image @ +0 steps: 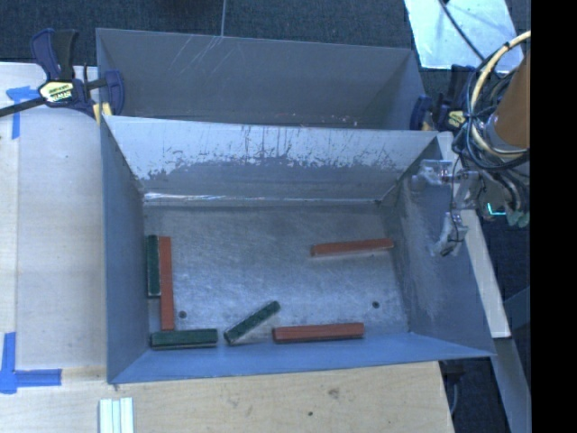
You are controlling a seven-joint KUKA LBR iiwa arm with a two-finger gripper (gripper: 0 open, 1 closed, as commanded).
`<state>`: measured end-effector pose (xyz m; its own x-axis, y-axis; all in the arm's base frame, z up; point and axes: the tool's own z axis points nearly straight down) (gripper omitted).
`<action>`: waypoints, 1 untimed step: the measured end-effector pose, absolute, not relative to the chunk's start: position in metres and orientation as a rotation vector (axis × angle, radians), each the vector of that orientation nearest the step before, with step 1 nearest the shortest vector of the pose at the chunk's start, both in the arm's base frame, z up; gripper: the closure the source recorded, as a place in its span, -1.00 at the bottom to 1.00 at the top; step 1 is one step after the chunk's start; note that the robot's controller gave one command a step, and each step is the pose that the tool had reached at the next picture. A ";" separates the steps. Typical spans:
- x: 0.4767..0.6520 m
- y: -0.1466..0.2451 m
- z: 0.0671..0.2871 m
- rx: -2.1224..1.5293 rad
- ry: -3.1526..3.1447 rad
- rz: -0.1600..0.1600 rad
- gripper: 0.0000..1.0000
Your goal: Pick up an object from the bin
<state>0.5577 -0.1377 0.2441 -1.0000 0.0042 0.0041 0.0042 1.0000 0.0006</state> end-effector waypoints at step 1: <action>0.595 -0.129 0.065 -0.025 -3.139 -0.001 -1.00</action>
Offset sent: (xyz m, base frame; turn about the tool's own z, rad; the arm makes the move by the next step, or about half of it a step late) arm 0.0379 0.0095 -0.1741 0.0122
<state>0.5949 -0.1286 0.0655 -0.9999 0.0160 0.0027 0.0160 0.9999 0.0008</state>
